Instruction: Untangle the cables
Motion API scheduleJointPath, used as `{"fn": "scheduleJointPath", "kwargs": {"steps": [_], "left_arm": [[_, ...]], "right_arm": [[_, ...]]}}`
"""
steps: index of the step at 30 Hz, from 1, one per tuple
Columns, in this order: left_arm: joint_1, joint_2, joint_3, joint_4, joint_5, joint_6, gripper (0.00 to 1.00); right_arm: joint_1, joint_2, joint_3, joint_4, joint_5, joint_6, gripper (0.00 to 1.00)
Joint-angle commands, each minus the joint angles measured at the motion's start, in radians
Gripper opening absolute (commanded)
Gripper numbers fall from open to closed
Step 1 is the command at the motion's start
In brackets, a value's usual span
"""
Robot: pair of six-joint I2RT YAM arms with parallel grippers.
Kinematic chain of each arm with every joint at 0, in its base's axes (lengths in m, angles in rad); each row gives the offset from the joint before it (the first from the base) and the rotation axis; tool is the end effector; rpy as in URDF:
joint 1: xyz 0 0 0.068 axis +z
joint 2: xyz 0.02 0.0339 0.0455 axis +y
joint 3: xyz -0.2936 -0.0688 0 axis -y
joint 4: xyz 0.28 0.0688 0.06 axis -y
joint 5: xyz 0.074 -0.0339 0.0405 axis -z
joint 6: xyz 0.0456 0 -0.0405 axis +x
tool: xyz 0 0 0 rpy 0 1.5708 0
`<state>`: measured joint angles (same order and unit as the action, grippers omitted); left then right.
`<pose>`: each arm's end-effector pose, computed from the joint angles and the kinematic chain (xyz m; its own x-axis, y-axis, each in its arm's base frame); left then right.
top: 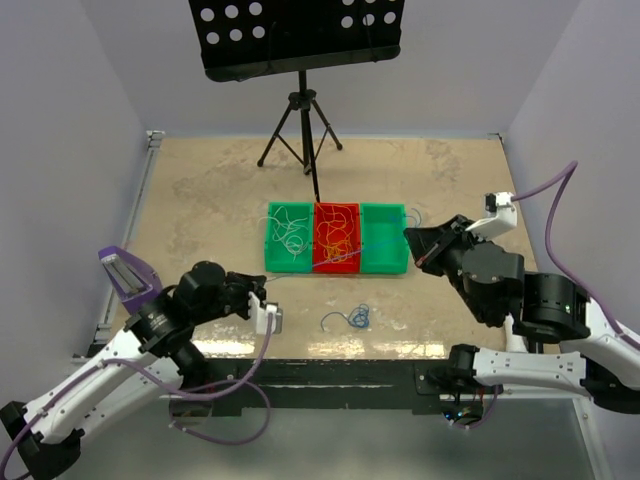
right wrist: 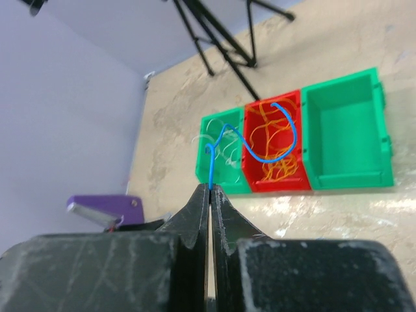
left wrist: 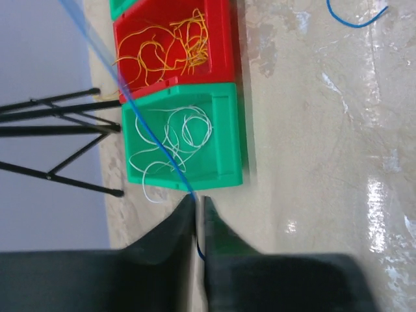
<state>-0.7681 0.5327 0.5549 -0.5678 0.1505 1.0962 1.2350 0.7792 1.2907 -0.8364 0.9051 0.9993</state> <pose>0.1013 -0.1074 0.2670 0.5224 0.7181 -0.4598 0.6880 -0.0364 0.7248 0.0743 0.1041 0.4766 -0.3408 0.6000 -0.7238 -0.0941 0.7442 0.6613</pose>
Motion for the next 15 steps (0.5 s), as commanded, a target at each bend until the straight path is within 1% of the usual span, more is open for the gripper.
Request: {"fn": "scheduleJointPath", "kwargs": {"steps": [1, 2, 3, 4, 5, 6, 7, 10, 15], "left_arm": [[0.02, 0.165, 0.205, -0.064, -0.013, -0.293, 0.31], [0.02, 0.209, 0.27, -0.055, 0.027, -0.362, 0.54], [0.018, 0.258, 0.342, -0.052, 0.056, -0.412, 0.73], [0.02, 0.297, 0.403, -0.05, 0.079, -0.47, 0.87], [0.02, 0.337, 0.446, -0.041, 0.089, -0.536, 0.93], [0.02, 0.363, 0.483, -0.037, 0.102, -0.565, 0.98], [0.02, 0.383, 0.506, -0.034, 0.112, -0.584, 1.0], [0.018, 0.397, 0.517, -0.026, 0.156, -0.59, 1.0], [0.018, 0.365, 0.464, -0.018, 0.205, -0.55, 1.0]], "right_arm": [[-0.019, 0.029, 0.07, 0.082, 0.204, -0.048, 0.0], [-0.019, 0.051, 0.074, 0.088, 0.204, -0.05, 0.0], [-0.019, 0.067, 0.081, 0.097, 0.207, -0.059, 0.0], [-0.019, 0.086, 0.09, 0.114, 0.21, -0.079, 0.0], [-0.02, 0.101, 0.105, 0.132, 0.216, -0.099, 0.0], [-0.02, 0.118, 0.119, 0.151, 0.224, -0.129, 0.0], [-0.02, 0.143, 0.136, 0.169, 0.232, -0.152, 0.0], [-0.02, 0.187, 0.202, 0.21, 0.25, -0.238, 0.0], [-0.054, 0.23, 0.275, 0.261, 0.281, -0.355, 0.0]]}}
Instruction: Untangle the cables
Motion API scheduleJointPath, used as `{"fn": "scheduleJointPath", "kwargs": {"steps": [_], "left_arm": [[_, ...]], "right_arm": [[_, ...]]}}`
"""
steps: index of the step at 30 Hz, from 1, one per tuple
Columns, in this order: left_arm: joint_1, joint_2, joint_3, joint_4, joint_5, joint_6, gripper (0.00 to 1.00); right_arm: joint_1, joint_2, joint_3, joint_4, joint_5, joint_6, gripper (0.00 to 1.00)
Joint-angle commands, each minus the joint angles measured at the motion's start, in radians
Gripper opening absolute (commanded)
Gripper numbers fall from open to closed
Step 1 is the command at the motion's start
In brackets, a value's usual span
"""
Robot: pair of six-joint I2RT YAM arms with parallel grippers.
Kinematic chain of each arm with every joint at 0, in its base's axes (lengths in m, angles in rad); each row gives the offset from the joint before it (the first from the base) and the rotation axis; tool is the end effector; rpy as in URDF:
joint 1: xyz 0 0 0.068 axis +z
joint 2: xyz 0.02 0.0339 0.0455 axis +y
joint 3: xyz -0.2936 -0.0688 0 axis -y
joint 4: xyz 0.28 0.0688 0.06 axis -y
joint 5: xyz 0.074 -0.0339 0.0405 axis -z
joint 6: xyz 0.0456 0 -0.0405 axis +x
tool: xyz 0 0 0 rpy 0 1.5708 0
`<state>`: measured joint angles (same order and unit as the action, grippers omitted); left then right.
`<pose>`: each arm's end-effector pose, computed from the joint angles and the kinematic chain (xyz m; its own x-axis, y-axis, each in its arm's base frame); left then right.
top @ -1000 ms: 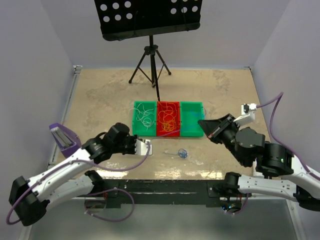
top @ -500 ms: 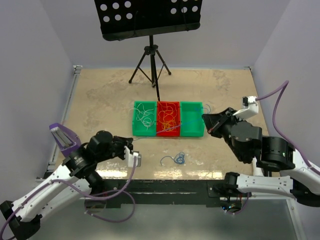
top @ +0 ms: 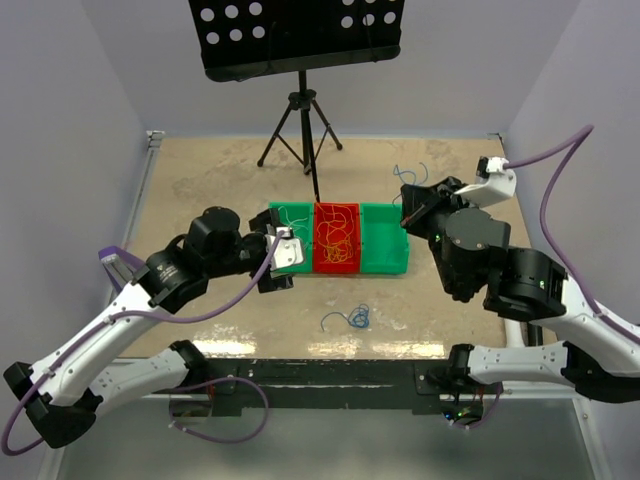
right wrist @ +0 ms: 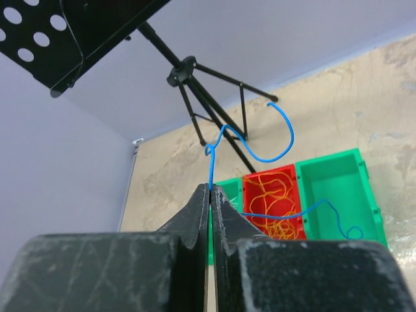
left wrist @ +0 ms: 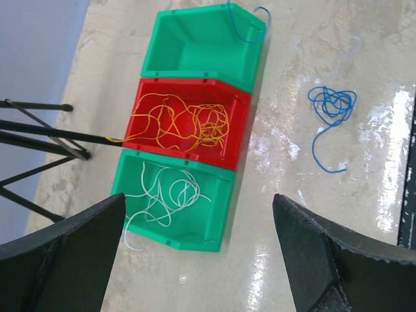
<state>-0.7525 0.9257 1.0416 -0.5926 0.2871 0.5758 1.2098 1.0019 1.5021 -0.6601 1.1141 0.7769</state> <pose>0.1512 -0.1593 0.3861 0.1760 0.5506 -0.8160 0.8862 0.2722 0.3748 0.0989 0.1461 0.5328 -0.1099 0.5841 -0.8042 -0.0316 0.8066 0.5902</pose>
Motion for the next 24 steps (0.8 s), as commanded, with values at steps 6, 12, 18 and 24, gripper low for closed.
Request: {"fn": "scheduleJointPath", "kwargs": {"steps": [6, 12, 18, 24], "left_arm": [[0.004, -0.05, -0.028, -0.009, 0.037, 0.009, 1.0], [0.004, -0.047, -0.032, -0.027, 0.02, -0.022, 1.0], [0.004, -0.06, -0.031, -0.009, -0.006, -0.039, 1.0], [0.002, -0.071, -0.032, -0.013, -0.008, -0.022, 1.0]], "right_arm": [[-0.171, 0.009, 0.055, 0.238, -0.006, -0.315, 0.0], [-0.249, 0.095, 0.09, 0.333, -0.062, -0.415, 0.0], [-0.352, 0.155, 0.047, 0.379, -0.14, -0.426, 0.0], [-0.414, 0.155, -0.049, 0.401, -0.198, -0.395, 0.0]]}}
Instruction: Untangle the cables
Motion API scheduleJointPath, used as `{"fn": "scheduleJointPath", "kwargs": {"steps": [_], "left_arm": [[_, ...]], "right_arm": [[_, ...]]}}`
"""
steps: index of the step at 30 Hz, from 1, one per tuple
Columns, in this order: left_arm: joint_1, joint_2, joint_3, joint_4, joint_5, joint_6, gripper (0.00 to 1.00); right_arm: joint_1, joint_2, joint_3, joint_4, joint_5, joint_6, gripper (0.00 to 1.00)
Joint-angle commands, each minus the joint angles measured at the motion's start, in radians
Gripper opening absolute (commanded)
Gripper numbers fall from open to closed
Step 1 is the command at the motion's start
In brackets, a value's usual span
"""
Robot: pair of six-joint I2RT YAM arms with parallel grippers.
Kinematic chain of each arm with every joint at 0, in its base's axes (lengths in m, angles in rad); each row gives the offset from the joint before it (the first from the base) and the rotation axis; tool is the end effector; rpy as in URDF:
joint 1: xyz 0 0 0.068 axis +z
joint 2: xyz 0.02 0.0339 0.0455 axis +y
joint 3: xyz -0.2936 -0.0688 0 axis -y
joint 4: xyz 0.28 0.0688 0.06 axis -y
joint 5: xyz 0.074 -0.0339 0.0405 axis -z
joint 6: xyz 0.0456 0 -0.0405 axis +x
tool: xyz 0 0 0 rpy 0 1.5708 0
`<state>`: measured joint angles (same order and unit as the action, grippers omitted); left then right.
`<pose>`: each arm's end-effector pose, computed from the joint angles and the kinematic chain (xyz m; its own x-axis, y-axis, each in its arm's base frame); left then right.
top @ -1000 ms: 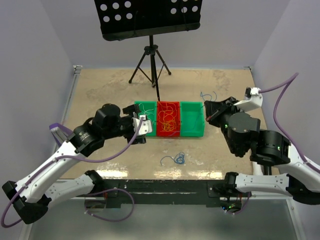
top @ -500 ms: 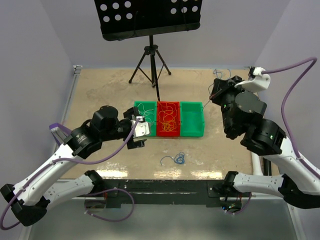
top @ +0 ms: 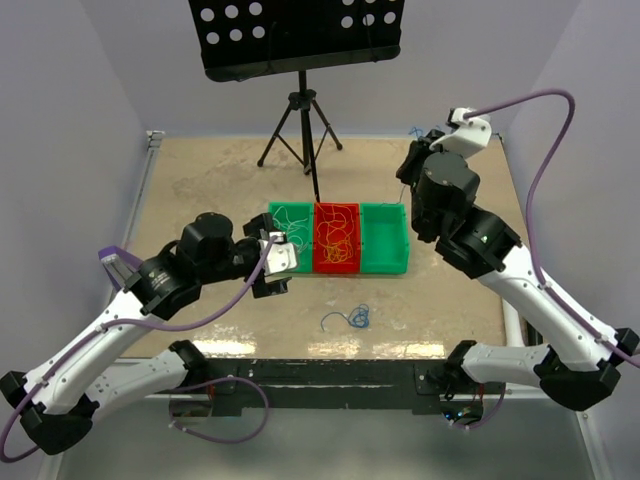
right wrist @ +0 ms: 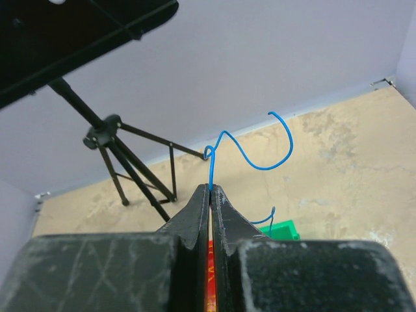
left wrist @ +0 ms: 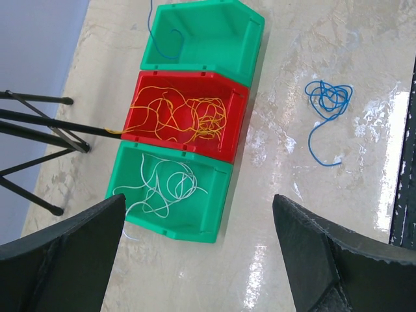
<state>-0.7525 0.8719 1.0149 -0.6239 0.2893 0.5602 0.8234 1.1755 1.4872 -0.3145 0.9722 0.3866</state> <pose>0.1401 -0.1490 0.3831 0.1601 0.5477 -0.8212 0.8908 0.2783 0.3593 0.2008 0.1612 0.5272 0.0541 0.3710 -0.9271 0.1380 0.9167 0.3749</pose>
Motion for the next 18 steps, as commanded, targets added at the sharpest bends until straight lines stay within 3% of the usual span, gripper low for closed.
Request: {"fn": "scheduleJointPath", "kwargs": {"steps": [1, 12, 18], "left_arm": [[0.002, -0.019, -0.006, 0.019, -0.015, -0.006, 1.0], [0.004, 0.021, 0.014, 0.03, -0.005, -0.077, 1.0], [0.002, 0.041, 0.057, 0.055, -0.059, -0.095, 1.0]], "right_arm": [[-0.03, -0.017, -0.047, 0.055, -0.064, 0.0, 0.0], [-0.075, 0.116, -0.183, -0.055, -0.243, 0.236, 0.0], [-0.136, 0.139, -0.327, 0.031, -0.383, 0.287, 0.0]]}}
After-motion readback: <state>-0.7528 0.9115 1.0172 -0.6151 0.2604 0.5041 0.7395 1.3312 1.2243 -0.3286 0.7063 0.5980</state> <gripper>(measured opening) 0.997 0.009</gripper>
